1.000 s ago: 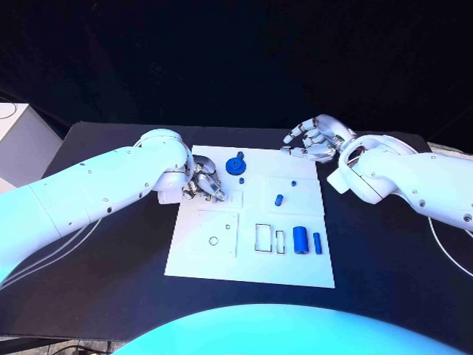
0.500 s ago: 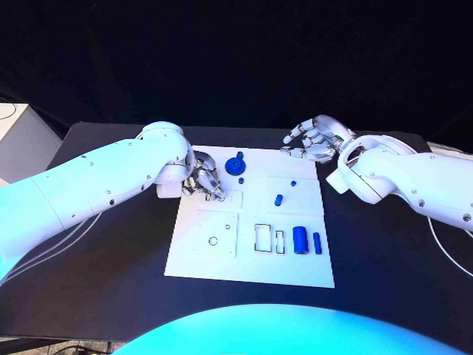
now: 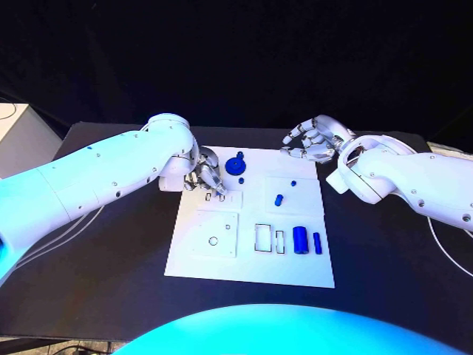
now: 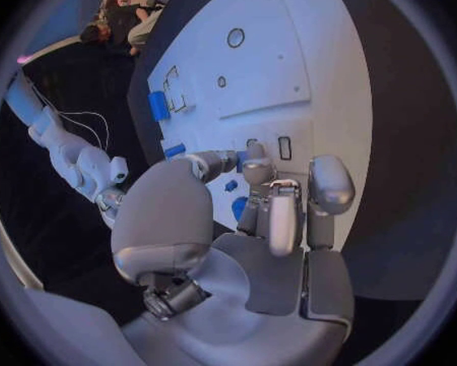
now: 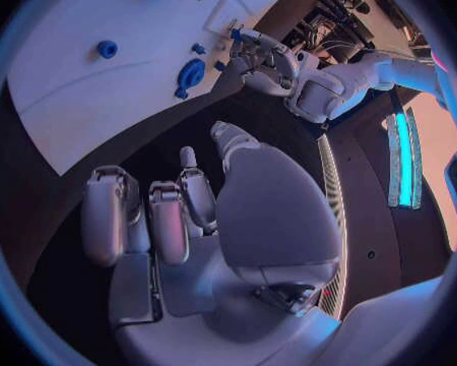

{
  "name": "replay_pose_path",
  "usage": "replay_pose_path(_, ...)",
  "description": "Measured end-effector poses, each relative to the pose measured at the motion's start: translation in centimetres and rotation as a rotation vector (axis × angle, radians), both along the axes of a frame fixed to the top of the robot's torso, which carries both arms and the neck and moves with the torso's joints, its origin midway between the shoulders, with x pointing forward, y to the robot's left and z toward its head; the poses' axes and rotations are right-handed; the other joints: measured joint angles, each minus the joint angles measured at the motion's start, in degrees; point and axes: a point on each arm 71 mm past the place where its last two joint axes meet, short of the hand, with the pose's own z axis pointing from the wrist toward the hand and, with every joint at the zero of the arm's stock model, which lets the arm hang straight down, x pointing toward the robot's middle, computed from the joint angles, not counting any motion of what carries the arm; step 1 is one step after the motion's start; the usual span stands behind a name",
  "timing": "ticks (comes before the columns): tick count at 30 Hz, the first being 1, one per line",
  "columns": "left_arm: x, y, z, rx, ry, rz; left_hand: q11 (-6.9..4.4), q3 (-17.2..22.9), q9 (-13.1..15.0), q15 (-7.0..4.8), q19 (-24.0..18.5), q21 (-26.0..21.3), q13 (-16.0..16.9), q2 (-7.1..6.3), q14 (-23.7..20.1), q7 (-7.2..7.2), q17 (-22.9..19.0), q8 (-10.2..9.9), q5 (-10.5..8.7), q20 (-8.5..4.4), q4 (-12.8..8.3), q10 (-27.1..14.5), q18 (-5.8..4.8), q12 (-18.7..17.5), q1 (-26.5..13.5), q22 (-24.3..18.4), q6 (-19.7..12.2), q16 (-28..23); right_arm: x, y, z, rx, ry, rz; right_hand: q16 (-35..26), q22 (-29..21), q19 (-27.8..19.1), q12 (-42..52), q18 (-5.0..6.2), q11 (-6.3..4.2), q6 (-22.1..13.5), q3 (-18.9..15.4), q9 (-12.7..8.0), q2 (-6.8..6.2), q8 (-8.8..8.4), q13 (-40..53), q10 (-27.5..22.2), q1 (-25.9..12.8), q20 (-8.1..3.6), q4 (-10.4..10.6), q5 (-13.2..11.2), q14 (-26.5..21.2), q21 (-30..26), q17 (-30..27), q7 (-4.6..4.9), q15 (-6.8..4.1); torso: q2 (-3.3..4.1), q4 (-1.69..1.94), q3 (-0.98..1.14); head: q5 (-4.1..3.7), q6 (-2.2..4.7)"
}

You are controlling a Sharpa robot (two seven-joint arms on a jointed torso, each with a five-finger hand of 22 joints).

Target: Assemble the parts on the task board

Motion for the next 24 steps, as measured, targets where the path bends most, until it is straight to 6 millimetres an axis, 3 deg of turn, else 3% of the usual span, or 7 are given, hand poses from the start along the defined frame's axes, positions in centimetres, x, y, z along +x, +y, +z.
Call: replay_pose_path(24, 0.18, -0.76, -0.39, 0.058, 0.045, -0.039, -0.30, 0.0, 0.0, 0.00, 0.8, 0.8, 1.2, -0.01, 0.0, 0.03, 0.0, 0.2, 0.38, -0.04, 0.0, 1.1, 0.00, 0.6, 0.0, 1.3, 0.4, 0.2, 0.02, 0.11, -0.03, -0.001, 0.001, 0.003, 0.0, 0.0, 0.0, 0.0, 0.00, 0.00, 0.0, 0.0, 0.0, 0.00, 0.00, 0.0, 0.0, 0.0, 0.00, 0.0, 0.0, 0.0, 0.0, 0.0, 0.00, 0.00, -0.03, 0.04, -0.09, 0.18, 0.00)
